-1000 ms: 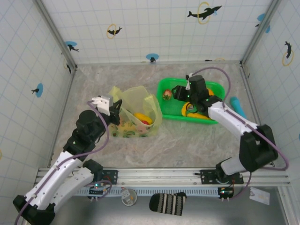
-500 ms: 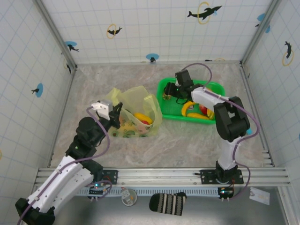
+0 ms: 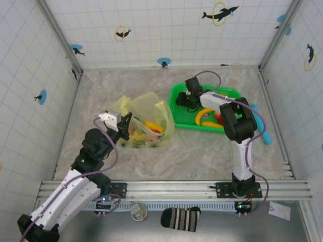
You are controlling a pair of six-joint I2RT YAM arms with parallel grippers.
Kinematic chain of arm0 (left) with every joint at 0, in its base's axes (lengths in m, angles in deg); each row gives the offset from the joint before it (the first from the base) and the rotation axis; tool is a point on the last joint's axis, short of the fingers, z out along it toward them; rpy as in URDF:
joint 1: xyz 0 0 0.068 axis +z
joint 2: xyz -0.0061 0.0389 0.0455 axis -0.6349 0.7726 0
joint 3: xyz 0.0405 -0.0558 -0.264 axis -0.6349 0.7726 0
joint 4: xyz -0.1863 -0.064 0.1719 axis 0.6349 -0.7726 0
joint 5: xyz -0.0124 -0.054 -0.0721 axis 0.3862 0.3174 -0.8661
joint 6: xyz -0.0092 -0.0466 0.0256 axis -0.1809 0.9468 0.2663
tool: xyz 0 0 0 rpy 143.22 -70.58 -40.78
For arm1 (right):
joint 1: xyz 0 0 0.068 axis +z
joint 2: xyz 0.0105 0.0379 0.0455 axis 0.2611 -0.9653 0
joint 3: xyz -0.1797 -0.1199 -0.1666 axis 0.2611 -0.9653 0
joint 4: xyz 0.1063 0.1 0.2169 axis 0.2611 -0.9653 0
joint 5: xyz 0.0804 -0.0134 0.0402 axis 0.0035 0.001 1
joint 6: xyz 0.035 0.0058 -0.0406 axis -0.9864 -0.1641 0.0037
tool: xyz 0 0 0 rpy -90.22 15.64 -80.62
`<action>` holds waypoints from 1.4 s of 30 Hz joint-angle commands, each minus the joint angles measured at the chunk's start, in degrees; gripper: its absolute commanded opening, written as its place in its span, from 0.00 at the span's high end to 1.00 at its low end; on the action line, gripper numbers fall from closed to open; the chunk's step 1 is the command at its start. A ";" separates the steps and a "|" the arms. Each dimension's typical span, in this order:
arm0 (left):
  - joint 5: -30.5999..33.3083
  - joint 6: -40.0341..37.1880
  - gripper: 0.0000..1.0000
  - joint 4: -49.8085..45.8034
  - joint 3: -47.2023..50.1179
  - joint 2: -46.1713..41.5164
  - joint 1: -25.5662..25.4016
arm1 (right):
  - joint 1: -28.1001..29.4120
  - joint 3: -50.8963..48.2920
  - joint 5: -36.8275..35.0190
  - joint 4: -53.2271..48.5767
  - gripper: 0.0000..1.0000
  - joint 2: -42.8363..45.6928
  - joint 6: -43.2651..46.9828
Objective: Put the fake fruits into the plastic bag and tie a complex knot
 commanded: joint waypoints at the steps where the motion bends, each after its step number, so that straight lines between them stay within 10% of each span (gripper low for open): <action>1: -0.62 0.54 1.00 1.45 0.64 -0.18 -0.55 | -0.78 2.10 1.80 -0.25 0.40 -1.41 0.51; 20: 0.89 -0.84 1.00 0.85 0.66 1.32 -0.56 | 2.35 -21.59 -2.87 11.96 0.44 37.65 7.90; 30: 1.73 -1.03 1.00 0.66 0.85 1.57 -0.57 | 25.27 -18.43 -16.65 16.82 0.44 53.35 23.97; 37: 2.01 -1.24 1.00 0.57 0.96 1.18 -0.56 | 42.53 -11.07 -25.73 15.89 0.44 48.46 36.96; 42: 2.11 -1.40 1.00 0.57 0.93 0.54 -0.62 | 44.59 -8.81 -35.02 12.10 0.43 41.24 36.49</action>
